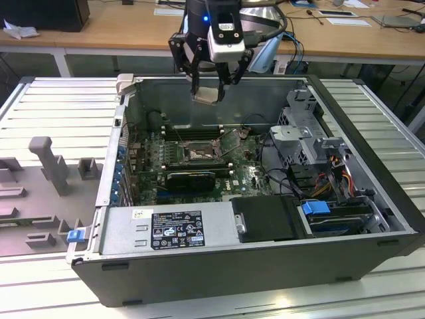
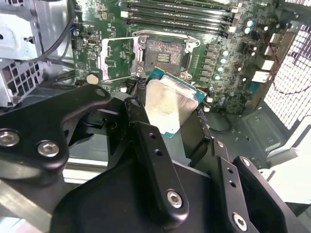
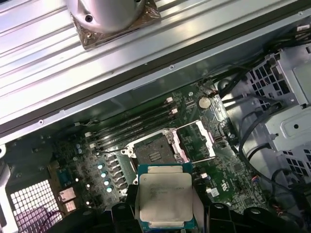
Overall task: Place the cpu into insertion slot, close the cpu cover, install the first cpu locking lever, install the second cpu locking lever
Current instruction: 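Place the cpu into insertion slot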
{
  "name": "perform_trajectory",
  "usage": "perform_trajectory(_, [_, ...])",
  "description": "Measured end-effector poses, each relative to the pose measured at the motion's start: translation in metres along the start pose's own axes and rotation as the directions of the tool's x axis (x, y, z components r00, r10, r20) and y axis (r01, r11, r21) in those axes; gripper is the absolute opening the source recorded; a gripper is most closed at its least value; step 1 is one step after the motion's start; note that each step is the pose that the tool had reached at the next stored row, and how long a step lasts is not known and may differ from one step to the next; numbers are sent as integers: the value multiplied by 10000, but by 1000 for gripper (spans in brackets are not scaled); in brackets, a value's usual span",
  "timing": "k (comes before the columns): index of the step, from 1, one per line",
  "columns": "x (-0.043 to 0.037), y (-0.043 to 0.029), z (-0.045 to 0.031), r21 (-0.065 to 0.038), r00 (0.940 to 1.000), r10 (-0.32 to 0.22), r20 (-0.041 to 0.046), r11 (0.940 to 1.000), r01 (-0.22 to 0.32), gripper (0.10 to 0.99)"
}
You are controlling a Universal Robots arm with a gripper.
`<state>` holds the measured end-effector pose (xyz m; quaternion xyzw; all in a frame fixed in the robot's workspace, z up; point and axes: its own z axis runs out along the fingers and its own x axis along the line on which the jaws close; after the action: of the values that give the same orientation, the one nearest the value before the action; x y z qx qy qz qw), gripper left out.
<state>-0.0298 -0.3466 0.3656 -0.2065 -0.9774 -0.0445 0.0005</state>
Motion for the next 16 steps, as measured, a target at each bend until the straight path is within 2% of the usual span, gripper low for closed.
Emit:
perform_trajectory(6, [0, 0, 3, -15, 9978, 660, 57, 9978, -660, 525])
perform_trajectory(16, [0, 0, 5, -46, 9850, 1717, 147, 9852, -1716, 525])
